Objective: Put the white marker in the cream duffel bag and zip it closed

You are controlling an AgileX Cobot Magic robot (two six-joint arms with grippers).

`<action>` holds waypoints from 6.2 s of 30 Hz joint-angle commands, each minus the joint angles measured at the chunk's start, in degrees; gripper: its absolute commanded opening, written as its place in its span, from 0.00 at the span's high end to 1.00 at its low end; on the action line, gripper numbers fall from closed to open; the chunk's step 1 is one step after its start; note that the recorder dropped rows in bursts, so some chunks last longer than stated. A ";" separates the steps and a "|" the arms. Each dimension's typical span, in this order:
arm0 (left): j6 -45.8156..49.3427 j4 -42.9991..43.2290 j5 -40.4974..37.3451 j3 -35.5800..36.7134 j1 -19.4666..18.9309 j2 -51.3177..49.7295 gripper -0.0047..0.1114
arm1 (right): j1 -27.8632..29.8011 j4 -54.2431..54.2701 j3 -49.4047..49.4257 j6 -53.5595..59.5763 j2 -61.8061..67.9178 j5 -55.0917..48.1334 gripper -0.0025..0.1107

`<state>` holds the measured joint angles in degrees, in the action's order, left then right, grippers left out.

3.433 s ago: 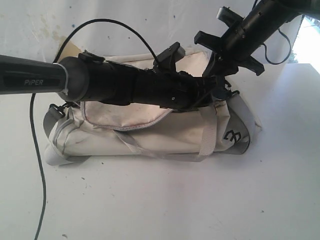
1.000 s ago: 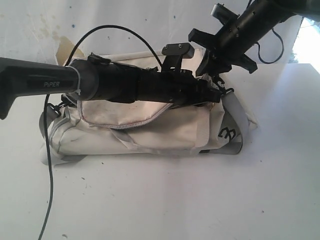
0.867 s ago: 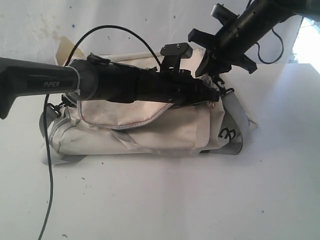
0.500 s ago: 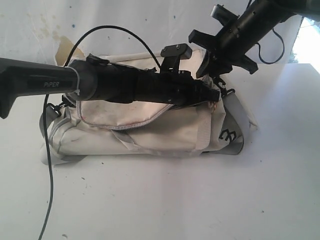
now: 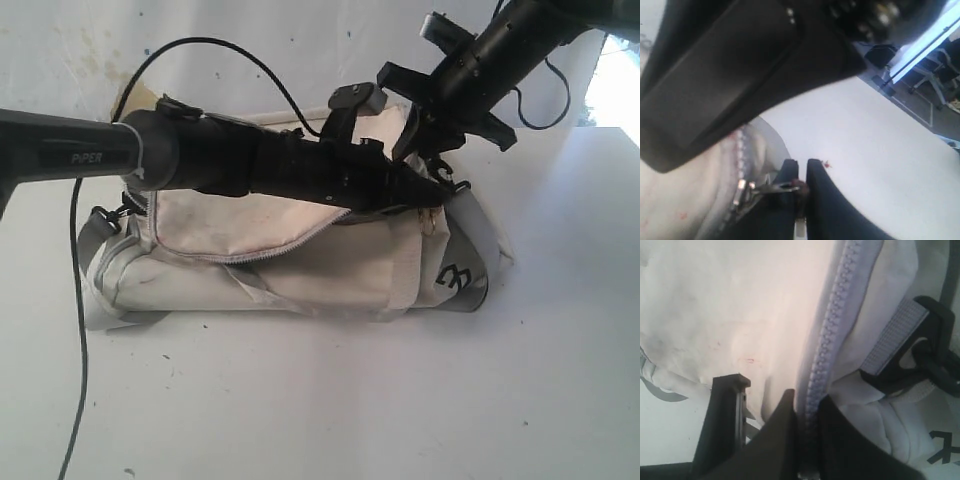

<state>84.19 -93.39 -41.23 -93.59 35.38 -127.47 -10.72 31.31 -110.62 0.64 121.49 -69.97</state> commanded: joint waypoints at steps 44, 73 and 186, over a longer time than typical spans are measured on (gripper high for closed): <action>-26.43 33.41 -28.73 6.31 -15.21 10.61 0.96 | 3.91 -0.30 0.08 0.70 -0.96 0.00 0.98; -47.79 64.58 -28.73 7.85 -35.38 24.84 0.96 | 7.34 -9.90 0.08 -1.30 -0.96 0.00 0.98; -46.30 20.67 -28.73 7.85 -27.41 24.98 0.96 | -11.37 7.51 0.10 66.23 -5.12 0.00 0.52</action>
<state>37.52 -69.96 -69.69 -85.56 8.14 -102.89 -21.69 38.39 -110.62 65.94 116.30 -69.93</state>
